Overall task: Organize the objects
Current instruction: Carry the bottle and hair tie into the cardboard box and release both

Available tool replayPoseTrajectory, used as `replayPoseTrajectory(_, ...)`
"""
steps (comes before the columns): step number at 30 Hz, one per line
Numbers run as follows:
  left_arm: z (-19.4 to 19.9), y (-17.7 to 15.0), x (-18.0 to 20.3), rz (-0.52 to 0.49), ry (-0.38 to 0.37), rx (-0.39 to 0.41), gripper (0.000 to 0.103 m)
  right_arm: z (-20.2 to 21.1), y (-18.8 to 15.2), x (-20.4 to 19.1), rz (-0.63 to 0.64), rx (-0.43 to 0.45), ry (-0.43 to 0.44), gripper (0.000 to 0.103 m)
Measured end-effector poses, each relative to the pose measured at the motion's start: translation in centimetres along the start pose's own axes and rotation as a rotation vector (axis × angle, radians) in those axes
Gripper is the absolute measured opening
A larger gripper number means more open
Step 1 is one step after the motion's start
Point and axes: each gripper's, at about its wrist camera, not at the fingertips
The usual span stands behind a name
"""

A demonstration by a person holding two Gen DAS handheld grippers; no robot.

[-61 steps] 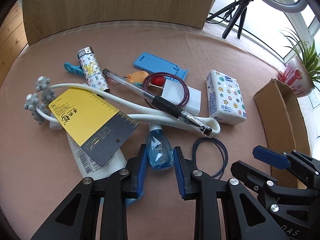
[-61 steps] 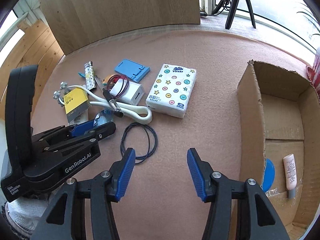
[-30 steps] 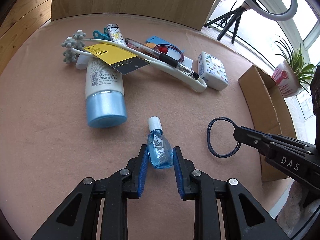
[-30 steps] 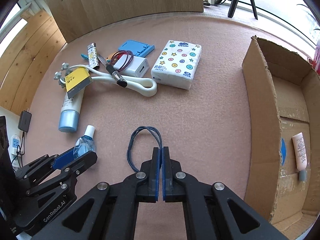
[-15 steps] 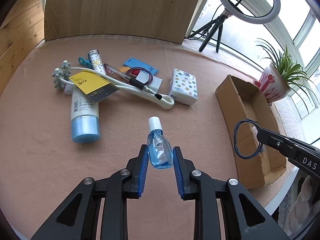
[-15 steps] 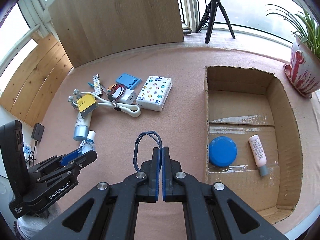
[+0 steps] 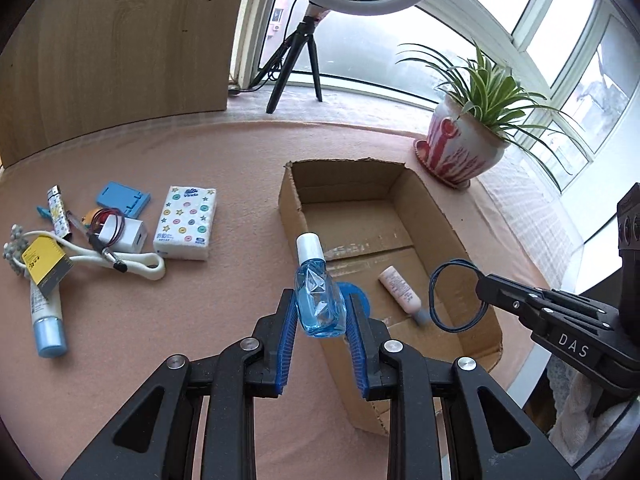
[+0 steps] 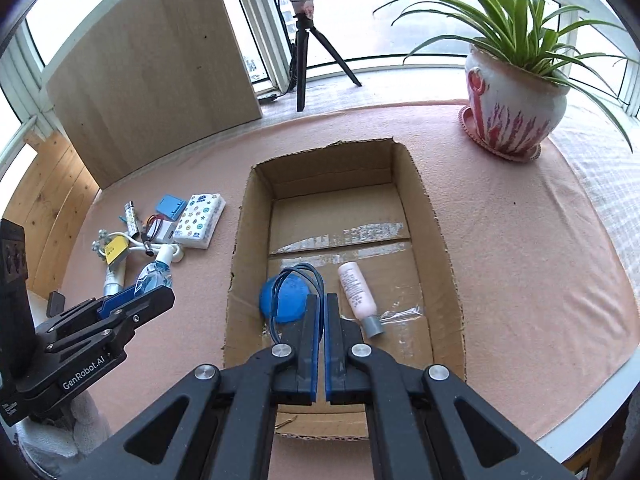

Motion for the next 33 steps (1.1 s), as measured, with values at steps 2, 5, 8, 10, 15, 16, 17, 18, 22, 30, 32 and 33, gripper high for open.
replayPoseTrajectory(2, -0.8, 0.5, 1.6, -0.026, -0.014, -0.009, 0.026, 0.1, -0.1, 1.4, -0.024, 0.003, -0.001, 0.002)
replayPoseTrajectory(5, -2.0, 1.5, 3.2, -0.051, -0.014, -0.013, 0.026, -0.3, -0.2, 3.0, -0.063, -0.014, 0.024, 0.002)
replayPoseTrajectory(8, -3.3, 2.4, 4.2, -0.057, -0.008, -0.016, 0.026, -0.2, -0.3, 3.3, -0.053, -0.007, 0.025, 0.002)
replayPoseTrajectory(10, -4.2, 2.7, 4.7, -0.068, 0.002, -0.021, 0.026, -0.2, -0.4, 3.5, -0.049, -0.005, 0.032, 0.002)
replayPoseTrajectory(15, -5.8, 3.4, 4.7, -0.01, 0.004, -0.055, 0.039, 0.0, -0.5, 3.9, -0.024, 0.0, 0.031, 0.003)
replayPoseTrajectory(16, -5.9, 3.5, 4.5, 0.008, 0.002, -0.052, 0.047, -0.2, -0.4, 4.1, -0.015, -0.015, 0.043, 0.006)
replayPoseTrajectory(17, -5.9, 3.5, 4.3, 0.015, 0.006, -0.043, 0.047, -0.4, -0.4, 4.2, -0.008, -0.035, 0.055, 0.012)
replayPoseTrajectory(18, -5.9, 3.5, 4.3, 0.015, 0.013, -0.039, 0.047, -0.5, -0.4, 4.4, -0.011, -0.038, 0.063, 0.028)
replayPoseTrajectory(22, -5.9, 3.3, 4.0, 0.016, 0.024, -0.04, 0.047, -0.7, -0.5, 5.0, -0.043, -0.034, 0.073, 0.048)
replayPoseTrajectory(30, -4.3, 3.2, 2.4, 0.042, 0.046, -0.019, 0.047, -1.2, -0.3, 4.5, -0.051, -0.048, 0.084, 0.048)
replayPoseTrajectory(32, -3.6, 3.0, 1.5, 0.055, 0.055, -0.014, 0.047, -1.2, -0.1, 4.2, -0.046, -0.047, 0.083, 0.048)
replayPoseTrajectory(33, -3.2, 2.9, 1.0, 0.063, 0.059, -0.013, 0.047, -1.2, 0.0, 3.9, -0.044, -0.046, 0.084, 0.048)
Point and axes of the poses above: each gripper's, at about its wrist camera, not at the fingertips, and z roughly against the way its jaws point, x to its right, y to its top, and after that the axes turned 1 degree about z, right-handed
